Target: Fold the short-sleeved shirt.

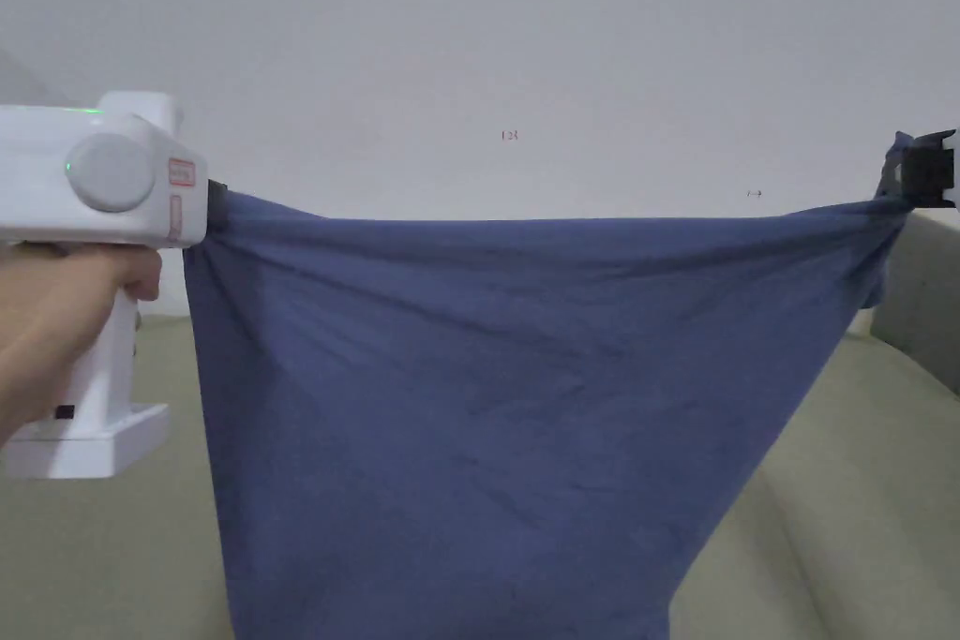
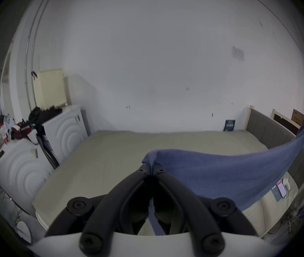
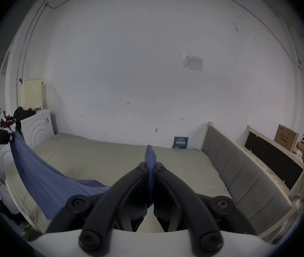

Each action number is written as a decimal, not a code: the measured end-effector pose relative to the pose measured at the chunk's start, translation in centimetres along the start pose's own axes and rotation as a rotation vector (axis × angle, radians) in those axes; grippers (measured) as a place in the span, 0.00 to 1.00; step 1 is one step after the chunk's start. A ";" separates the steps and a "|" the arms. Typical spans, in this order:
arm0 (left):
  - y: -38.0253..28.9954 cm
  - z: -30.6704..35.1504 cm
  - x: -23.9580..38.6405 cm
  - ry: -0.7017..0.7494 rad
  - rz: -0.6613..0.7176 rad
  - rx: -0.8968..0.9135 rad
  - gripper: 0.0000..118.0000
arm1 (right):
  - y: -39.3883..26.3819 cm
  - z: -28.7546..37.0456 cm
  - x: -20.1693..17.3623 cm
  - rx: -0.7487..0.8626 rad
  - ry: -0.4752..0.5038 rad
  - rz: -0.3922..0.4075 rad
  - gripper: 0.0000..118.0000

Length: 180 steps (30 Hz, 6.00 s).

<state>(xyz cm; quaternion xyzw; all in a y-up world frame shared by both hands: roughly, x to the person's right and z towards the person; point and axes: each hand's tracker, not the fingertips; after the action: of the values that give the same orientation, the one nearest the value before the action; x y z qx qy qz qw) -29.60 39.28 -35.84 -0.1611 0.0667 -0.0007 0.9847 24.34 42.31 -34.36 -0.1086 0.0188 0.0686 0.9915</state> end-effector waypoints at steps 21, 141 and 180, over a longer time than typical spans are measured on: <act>7.4 -2.2 0.9 0.079 -0.012 0.073 0.01 | 6.4 -3.2 -0.2 0.078 -0.067 0.030 0.04; -38.2 -0.3 -5.2 -0.081 0.145 -0.618 0.10 | -40.3 3.4 -8.6 -0.667 0.020 -0.194 0.00; -38.4 -4.2 -3.1 -0.058 0.154 -0.671 0.05 | -44.0 0.3 -3.9 -0.706 0.074 -0.176 0.07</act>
<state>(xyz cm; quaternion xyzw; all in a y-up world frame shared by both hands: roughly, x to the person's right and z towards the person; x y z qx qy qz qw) -32.47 1.60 -27.20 -0.4705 0.0474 0.1003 0.8754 26.63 -0.66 -24.53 -0.4477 0.0205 -0.0186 0.8938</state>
